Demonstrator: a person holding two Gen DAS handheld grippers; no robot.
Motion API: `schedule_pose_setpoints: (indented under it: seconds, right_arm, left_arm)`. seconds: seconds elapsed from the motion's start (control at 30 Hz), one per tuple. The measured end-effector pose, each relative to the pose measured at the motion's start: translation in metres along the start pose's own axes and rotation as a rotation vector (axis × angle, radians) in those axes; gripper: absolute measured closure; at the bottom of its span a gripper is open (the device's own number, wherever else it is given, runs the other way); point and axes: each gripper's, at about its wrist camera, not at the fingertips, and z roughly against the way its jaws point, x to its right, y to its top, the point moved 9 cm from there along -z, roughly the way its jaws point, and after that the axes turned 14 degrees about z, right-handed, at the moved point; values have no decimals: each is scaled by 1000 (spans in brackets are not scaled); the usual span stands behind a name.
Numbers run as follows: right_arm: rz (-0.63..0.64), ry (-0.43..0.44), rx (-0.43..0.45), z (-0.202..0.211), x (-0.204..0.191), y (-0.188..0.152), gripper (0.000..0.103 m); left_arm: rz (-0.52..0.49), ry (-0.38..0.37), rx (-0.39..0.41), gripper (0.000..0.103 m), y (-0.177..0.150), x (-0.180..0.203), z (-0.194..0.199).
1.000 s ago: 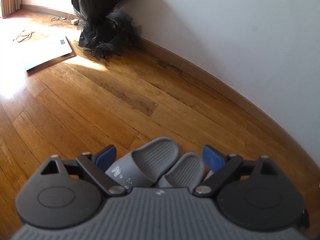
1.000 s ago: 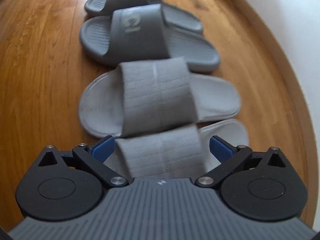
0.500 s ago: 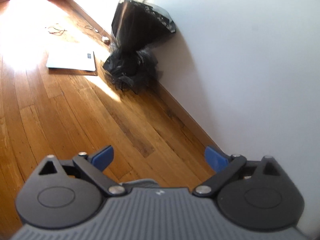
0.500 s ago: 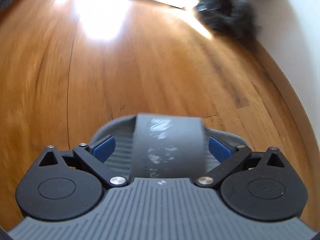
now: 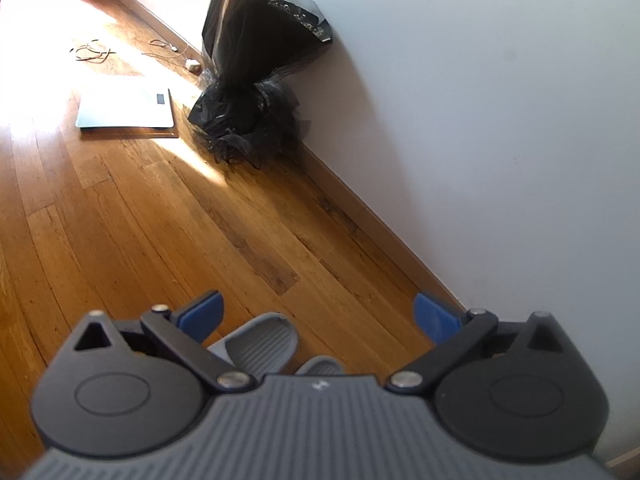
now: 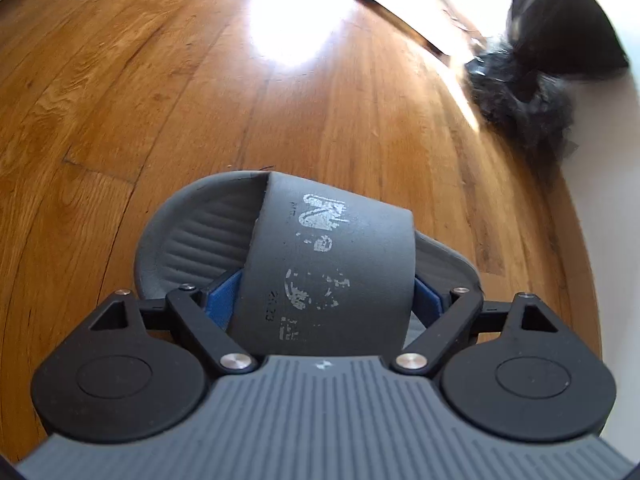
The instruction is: Organize scattered shoes
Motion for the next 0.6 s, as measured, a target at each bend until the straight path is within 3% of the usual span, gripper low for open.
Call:
schedule_pose_setpoints:
  seconds: [0.03, 0.13, 0.27, 0.37, 0.43, 0.53, 0.6]
  right_arm:
    - [-67, -17, 38, 15, 3, 1, 3]
    - [-244, -56, 105, 64, 10, -15, 1]
    - [-436, -166, 47, 101, 24, -68, 1]
    - [-741, -218, -37, 121, 48, -132, 1]
    - [-1057, -179, -50, 132, 60, -181, 2]
    - [-1365, -139, -29, 147, 62, -230, 4]
    - [-1535, -106, -18, 155, 61, -256, 6]
  left_arm:
    - [-3, 2, -3, 0, -1, 0, 1]
    - [-7, 10, -3, 0, -3, -4, 2]
    - [-62, 36, -43, 0, -15, -5, -7]
    - [-254, 87, -99, 0, -40, 2, -25]
    - [-396, 120, -145, 0, -61, 6, -38]
    - [-550, 129, -197, 1, -89, 12, -48]
    - [-590, 119, -205, 1, -97, 13, -47]
